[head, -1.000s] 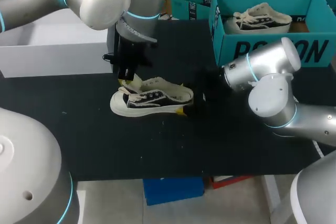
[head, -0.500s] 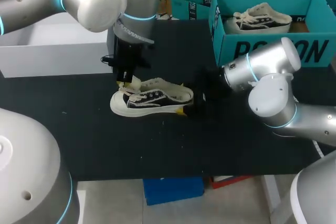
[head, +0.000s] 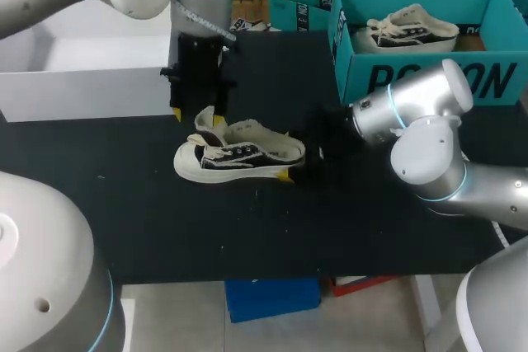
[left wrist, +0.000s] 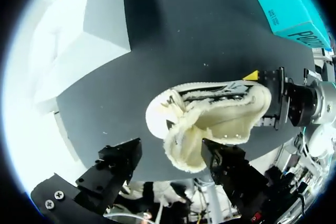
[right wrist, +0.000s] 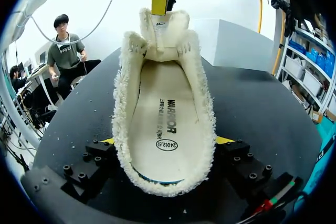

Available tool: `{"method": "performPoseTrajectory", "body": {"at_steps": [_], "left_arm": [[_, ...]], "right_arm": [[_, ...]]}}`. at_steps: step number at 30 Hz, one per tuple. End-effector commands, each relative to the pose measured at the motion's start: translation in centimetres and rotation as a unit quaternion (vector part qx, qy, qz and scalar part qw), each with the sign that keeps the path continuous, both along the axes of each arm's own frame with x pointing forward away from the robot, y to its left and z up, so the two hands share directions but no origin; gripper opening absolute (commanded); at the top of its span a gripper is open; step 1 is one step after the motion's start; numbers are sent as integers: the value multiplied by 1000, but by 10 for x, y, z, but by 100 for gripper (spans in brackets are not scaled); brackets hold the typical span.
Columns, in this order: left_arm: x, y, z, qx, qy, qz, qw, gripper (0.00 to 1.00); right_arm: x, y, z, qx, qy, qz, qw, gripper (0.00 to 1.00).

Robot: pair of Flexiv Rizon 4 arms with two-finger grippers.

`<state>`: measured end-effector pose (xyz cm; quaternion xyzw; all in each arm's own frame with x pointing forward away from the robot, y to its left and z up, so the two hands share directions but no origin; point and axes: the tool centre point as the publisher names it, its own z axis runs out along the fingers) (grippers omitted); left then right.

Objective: Take the shoe out of the shoebox, open the shoe tongue, remove and reinsert the insole, then place the shoe into the shoebox

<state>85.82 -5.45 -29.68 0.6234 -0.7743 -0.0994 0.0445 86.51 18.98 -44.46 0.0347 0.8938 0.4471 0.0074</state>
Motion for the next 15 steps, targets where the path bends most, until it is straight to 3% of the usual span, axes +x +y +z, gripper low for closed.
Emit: {"method": "performPoseTrajectory", "body": {"at_steps": [1, 5, 8, 10, 13, 15], "left_arm": [[0, 0, 25, -9, -7, -20, 1000, 100], [-1, -10, 39, -30, 24, -109, 993, 100], [-8, -16, 52, -43, 73, -237, 968, 100], [-11, -20, 60, -51, 106, -322, 939, 80], [-12, -28, 66, -55, 126, -396, 908, 81], [-11, -34, 69, -65, 134, -425, 893, 75]], "right_arm": [[0, 1, -1, 0, 0, -1, 1000, 0], [0, 1, -1, 0, 0, -1, 1000, 0], [0, 1, -1, 0, 0, -1, 1000, 0], [0, 1, -1, 0, 0, -1, 1000, 0], [0, 1, -1, 0, 0, -1, 1000, 0], [0, 1, -1, 0, 0, -1, 1000, 0]]}}
